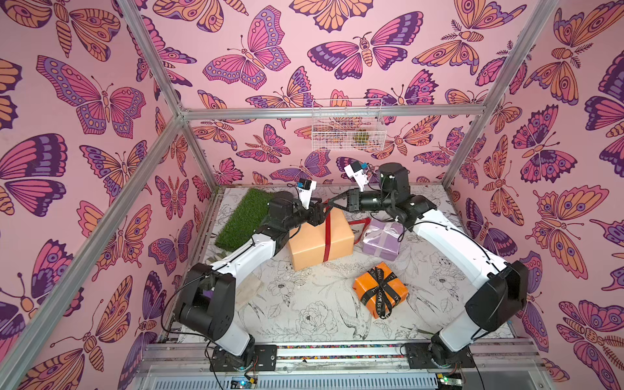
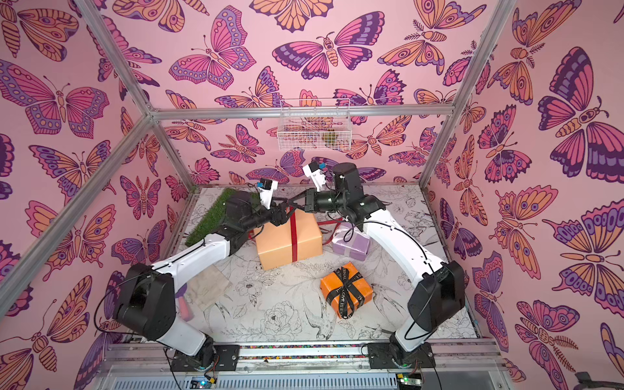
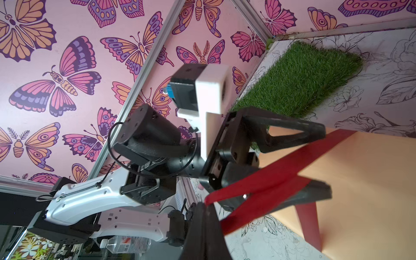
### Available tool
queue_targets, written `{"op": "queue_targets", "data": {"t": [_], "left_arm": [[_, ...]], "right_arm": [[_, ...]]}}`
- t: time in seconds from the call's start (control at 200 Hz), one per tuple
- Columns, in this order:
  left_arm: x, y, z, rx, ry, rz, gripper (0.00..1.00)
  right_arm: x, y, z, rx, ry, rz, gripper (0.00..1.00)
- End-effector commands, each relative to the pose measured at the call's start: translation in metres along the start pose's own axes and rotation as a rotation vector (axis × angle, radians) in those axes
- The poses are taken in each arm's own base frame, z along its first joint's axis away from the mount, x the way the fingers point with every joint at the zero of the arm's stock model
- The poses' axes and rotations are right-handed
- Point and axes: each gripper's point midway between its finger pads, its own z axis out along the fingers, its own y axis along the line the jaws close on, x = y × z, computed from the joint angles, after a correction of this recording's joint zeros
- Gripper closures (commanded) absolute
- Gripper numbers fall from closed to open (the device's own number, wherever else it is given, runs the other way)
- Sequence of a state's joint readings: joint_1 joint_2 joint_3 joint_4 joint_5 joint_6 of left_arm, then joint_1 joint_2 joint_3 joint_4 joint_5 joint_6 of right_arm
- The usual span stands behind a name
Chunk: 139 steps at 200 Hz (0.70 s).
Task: Untie the ribbon bows on the gift boxes
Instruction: Pull the ribbon from the gift box.
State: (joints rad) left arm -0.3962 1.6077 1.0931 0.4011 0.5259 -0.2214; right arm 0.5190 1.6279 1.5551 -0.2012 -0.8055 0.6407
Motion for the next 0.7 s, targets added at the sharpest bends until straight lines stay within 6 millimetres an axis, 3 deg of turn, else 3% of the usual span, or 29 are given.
{"op": "queue_targets", "data": {"t": [0.0, 0.085, 0.315, 0.335, 0.411, 0.521, 0.611, 0.691], "left_arm": [[-0.017, 0.001, 0.003, 0.069, -0.042, 0.002, 0.73], [-0.017, 0.001, 0.001, 0.079, -0.049, -0.02, 1.0], [-0.005, -0.007, -0.008, 0.095, -0.043, -0.103, 1.0], [-0.004, -0.008, -0.009, 0.096, -0.042, -0.112, 1.0], [-0.004, -0.008, -0.011, 0.09, -0.04, -0.156, 1.0], [-0.007, 0.0, -0.011, 0.041, -0.043, -0.231, 1.0], [-0.01, 0.009, -0.01, -0.017, -0.035, -0.272, 1.0], [-0.013, 0.017, -0.009, -0.071, -0.024, -0.3, 1.0]], "right_arm": [[-0.005, 0.009, 0.002, -0.051, 0.005, -0.003, 1.0], [-0.01, 0.007, 0.0, -0.047, -0.011, -0.002, 1.0], [-0.037, -0.023, -0.005, 0.014, -0.098, 0.01, 1.0], [-0.039, -0.027, -0.005, 0.024, -0.103, 0.009, 0.97], [-0.043, -0.044, -0.003, 0.073, -0.105, -0.005, 0.59], [-0.04, -0.073, -0.008, 0.196, -0.106, -0.05, 0.18], [-0.03, -0.097, -0.016, 0.325, -0.106, -0.111, 0.13], [-0.015, -0.113, -0.022, 0.392, -0.091, -0.179, 0.16]]}}
